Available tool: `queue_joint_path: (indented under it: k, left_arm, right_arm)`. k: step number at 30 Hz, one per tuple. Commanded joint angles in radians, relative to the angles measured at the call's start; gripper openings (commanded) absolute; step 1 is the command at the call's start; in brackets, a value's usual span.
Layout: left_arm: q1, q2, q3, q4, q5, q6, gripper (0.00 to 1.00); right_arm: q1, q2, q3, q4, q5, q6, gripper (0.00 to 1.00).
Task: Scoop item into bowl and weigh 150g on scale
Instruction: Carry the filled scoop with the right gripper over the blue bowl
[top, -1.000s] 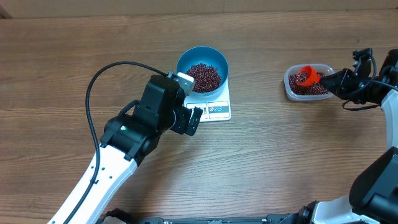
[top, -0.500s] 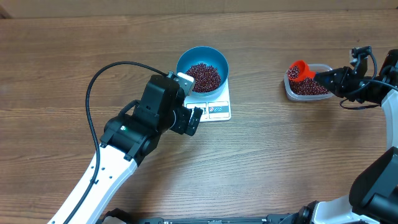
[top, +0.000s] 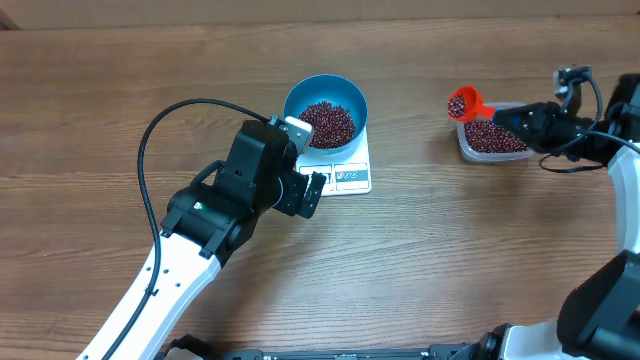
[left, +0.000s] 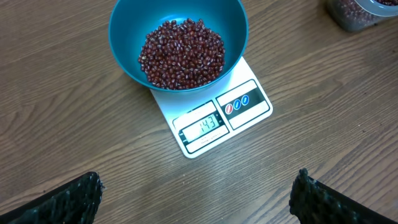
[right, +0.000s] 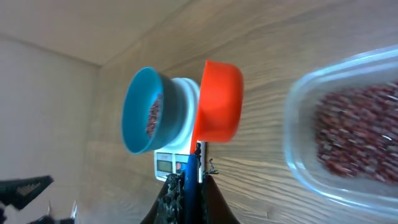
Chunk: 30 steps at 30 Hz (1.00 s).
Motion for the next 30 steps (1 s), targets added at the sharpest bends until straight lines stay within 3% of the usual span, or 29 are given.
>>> queue_joint_path:
  k: [1, 22, 30]
  left_arm:
    - [0.004, 0.004, -0.008, 0.0, 0.014, 0.005, 1.0]
    - [0.004, 0.004, -0.008, 0.0, 0.014, 0.005, 1.0]
    - [0.004, 0.004, -0.008, 0.0, 0.014, 0.005, 1.0]
  right_arm:
    - [0.051, -0.053, 0.015, 0.018, -0.035, 0.004, 0.04]
    - [0.398, -0.054, 0.015, 0.354, -0.031, 0.033, 0.04]
    - [0.468, -0.054, 0.015, 0.401, 0.14, 0.027, 0.04]
